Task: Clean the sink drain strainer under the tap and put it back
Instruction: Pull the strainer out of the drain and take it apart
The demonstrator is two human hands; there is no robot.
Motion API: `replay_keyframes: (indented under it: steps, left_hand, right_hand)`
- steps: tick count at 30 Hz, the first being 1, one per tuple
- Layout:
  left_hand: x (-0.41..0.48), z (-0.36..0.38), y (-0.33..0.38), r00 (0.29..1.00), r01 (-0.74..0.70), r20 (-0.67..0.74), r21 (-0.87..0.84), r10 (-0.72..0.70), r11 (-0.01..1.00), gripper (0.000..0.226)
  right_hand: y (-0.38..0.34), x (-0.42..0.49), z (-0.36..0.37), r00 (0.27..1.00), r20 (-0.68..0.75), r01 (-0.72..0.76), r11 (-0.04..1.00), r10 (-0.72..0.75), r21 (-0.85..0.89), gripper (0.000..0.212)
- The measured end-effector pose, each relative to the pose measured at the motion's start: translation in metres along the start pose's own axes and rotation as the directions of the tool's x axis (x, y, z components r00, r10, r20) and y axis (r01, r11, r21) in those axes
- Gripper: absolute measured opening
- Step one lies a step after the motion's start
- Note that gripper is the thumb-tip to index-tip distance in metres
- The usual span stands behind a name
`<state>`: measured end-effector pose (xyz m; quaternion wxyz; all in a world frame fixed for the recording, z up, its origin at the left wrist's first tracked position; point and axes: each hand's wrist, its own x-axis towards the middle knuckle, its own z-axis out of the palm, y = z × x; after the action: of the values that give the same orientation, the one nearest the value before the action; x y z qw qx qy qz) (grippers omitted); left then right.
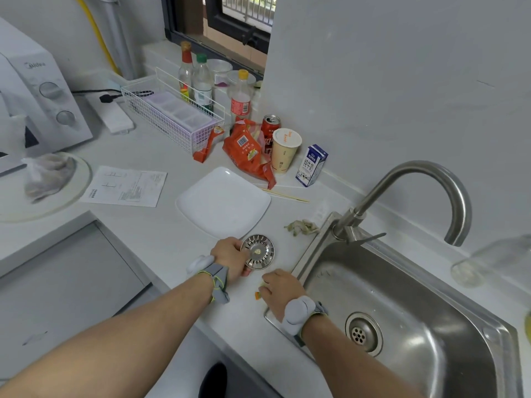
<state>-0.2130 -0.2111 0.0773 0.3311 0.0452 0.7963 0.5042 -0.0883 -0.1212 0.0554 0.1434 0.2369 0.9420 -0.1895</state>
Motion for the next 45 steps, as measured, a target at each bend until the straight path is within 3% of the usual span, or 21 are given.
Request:
replay_keyframes:
  steps: [4, 9, 12, 14, 18, 27, 32, 35, 39, 42, 44, 45]
  left_hand:
    - [-0.001, -0.001, 0.0, 0.999, -0.037, 0.037, 0.058, 0.035, 0.998, 0.011]
    - [0.001, 0.008, 0.018, 0.982, -0.188, 0.057, 0.221, 0.18, 0.957, 0.007]
    - [0.002, 0.013, 0.032, 0.957, -0.29, 0.066, 0.317, 0.284, 0.903, 0.004]
    - [0.003, 0.016, 0.037, 0.948, -0.315, 0.073, 0.311, 0.309, 0.897, 0.008]
    - [0.005, 0.015, 0.034, 0.958, -0.286, 0.059, 0.291, 0.282, 0.913, 0.016]
    - [0.009, 0.007, 0.023, 0.963, -0.265, 0.039, 0.301, 0.266, 0.916, 0.015]
    - [0.013, 0.006, 0.025, 0.957, -0.283, 0.035, 0.314, 0.287, 0.906, 0.013]
    - [0.014, 0.009, 0.021, 0.957, -0.287, 0.053, 0.338, 0.286, 0.896, 0.008]
    - [0.016, 0.017, 0.023, 0.907, -0.39, 0.044, 0.466, 0.419, 0.794, 0.005]
    - [0.015, 0.024, 0.021, 0.796, -0.547, 0.039, 0.473, 0.604, 0.691, 0.006]
    - [0.013, 0.027, 0.009, 0.796, -0.574, 0.239, 0.588, 0.555, 0.57, 0.009]
    - [0.011, 0.028, 0.001, 0.794, -0.589, 0.388, 0.682, 0.468, 0.434, 0.012]
  right_hand:
    - [0.006, 0.002, -0.004, 0.998, 0.039, -0.048, 0.999, 0.047, 0.019, 0.028]
    - [0.015, 0.003, -0.006, 0.98, -0.177, -0.069, 0.987, 0.094, 0.145, 0.021]
    - [0.009, 0.006, -0.01, 0.972, -0.211, -0.052, 0.969, 0.105, 0.241, 0.017]
    - [0.004, 0.01, -0.011, 0.987, -0.143, -0.041, 0.973, 0.075, 0.229, 0.017]
    - [0.001, 0.017, -0.017, 0.989, 0.109, -0.094, 0.995, 0.095, -0.018, 0.028]
    - [0.02, 0.023, -0.008, 0.992, 0.011, -0.127, 0.979, 0.127, 0.158, 0.036]
    - [0.008, 0.029, 0.012, 0.983, 0.162, -0.08, 0.997, 0.081, -0.01, 0.046]
    - [0.0, 0.029, 0.016, 0.975, 0.215, -0.061, 0.998, 0.058, 0.007, 0.044]
    - [0.011, 0.023, 0.008, 0.984, -0.105, -0.128, 0.983, 0.142, 0.13, 0.043]
    - [0.023, 0.017, -0.002, 0.944, -0.209, -0.202, 0.948, 0.255, 0.245, 0.038]
    - [0.029, 0.012, -0.007, 0.935, -0.196, -0.236, 0.931, 0.295, 0.278, 0.037]
    - [0.032, 0.009, -0.009, 0.938, -0.176, -0.245, 0.931, 0.298, 0.269, 0.037]
